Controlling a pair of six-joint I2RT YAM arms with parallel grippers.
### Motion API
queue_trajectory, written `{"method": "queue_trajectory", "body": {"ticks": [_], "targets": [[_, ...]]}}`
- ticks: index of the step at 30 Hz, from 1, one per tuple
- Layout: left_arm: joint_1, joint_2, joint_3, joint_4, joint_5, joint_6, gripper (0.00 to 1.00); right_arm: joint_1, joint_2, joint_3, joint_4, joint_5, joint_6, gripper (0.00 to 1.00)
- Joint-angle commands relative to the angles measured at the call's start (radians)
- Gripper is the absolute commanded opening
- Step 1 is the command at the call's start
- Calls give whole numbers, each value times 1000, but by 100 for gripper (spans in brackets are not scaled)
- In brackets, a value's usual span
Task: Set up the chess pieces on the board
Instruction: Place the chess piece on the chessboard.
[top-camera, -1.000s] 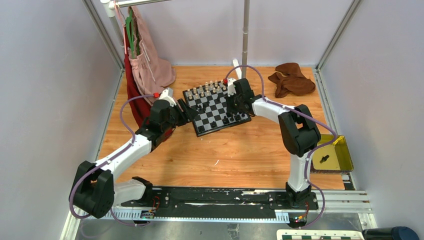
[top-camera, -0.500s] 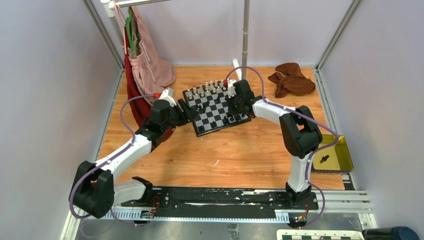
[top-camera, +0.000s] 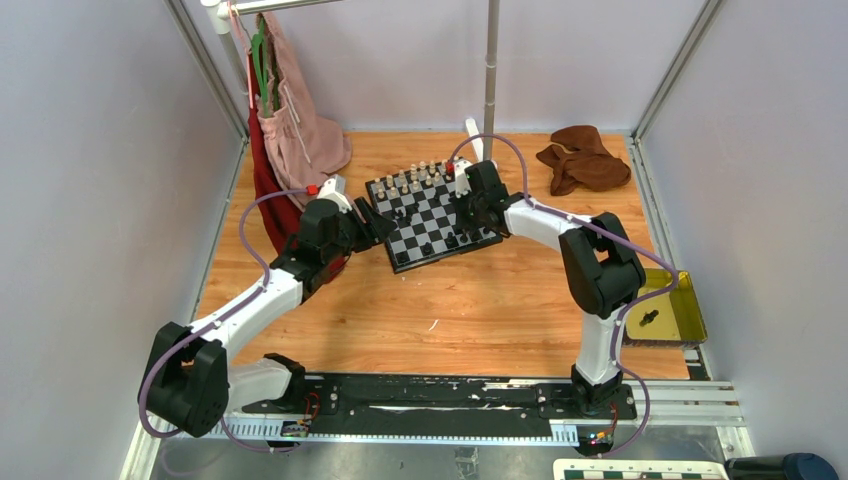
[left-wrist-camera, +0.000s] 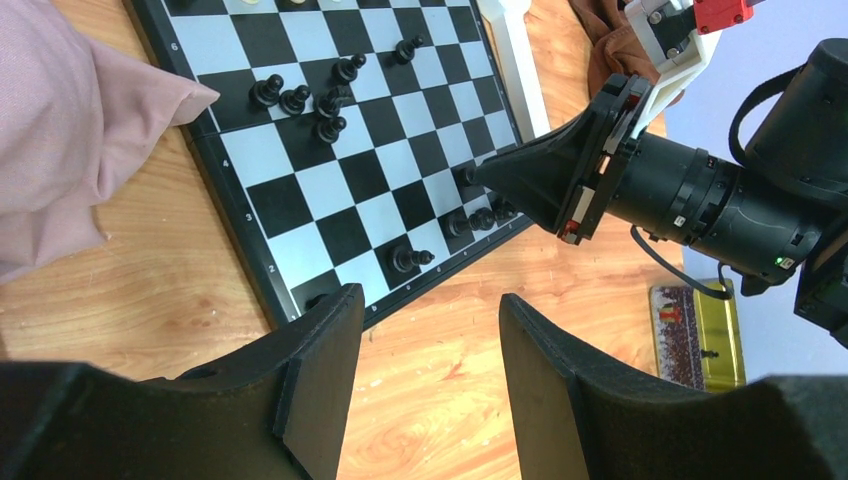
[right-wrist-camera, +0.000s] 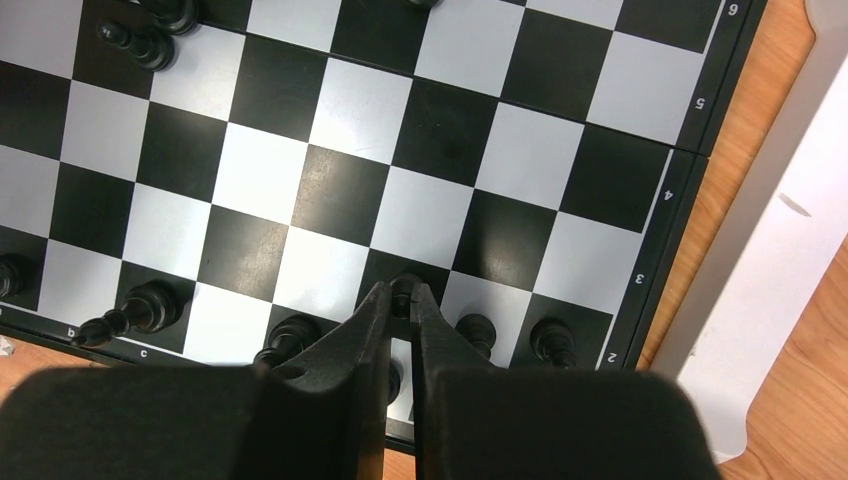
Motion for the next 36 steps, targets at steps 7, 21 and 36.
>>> {"method": "queue_trajectory", "body": {"ticks": [7, 21, 36], "targets": [[8, -12, 3, 22, 16, 12, 58, 25, -25, -25, -42, 20, -11, 10], [8, -13, -3, 24, 16, 12, 58, 25, -36, 16, -57, 26, -12, 29], [17, 30, 25, 35, 31, 24, 58, 24, -4, 134, -99, 33, -32, 29]]}}
